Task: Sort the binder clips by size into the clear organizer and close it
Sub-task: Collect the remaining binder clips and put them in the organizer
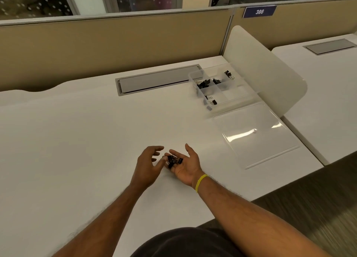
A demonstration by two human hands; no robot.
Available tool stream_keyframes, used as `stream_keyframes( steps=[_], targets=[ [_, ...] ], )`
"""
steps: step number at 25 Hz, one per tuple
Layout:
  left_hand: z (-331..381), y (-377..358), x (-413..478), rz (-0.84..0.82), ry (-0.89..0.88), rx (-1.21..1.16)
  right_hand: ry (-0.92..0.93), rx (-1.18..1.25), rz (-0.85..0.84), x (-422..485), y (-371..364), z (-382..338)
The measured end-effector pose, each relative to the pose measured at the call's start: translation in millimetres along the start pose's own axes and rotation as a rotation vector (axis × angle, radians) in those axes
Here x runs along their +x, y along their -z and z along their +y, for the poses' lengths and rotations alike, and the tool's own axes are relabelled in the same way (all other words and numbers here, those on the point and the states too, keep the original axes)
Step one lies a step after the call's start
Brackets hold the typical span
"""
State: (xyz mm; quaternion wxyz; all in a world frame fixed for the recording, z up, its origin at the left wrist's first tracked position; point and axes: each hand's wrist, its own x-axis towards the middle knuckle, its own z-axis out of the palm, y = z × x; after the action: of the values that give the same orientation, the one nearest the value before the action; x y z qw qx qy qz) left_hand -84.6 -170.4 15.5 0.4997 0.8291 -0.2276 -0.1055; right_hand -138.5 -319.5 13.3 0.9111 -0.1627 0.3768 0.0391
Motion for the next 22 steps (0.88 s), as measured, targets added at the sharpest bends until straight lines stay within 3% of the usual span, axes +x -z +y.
stream_keyframes(
  steps=[4, 11, 22],
  targets=[
    [-1.2, -9.6, 4.6, -0.035, 0.053, 0.017, 0.053, 0.022, 0.062, -6.9, 2.2, -20.1],
    [19.0, -41.0, 40.9, -0.176, 0.007, 0.095, 0.119, -0.209, 0.197, -8.8, 21.8, -69.5],
    [72.1, -97.9, 134.5, -0.218, -0.154, 0.189, 0.504, -0.427, 0.325, 8.6, 5.4, -224.6]
  ],
)
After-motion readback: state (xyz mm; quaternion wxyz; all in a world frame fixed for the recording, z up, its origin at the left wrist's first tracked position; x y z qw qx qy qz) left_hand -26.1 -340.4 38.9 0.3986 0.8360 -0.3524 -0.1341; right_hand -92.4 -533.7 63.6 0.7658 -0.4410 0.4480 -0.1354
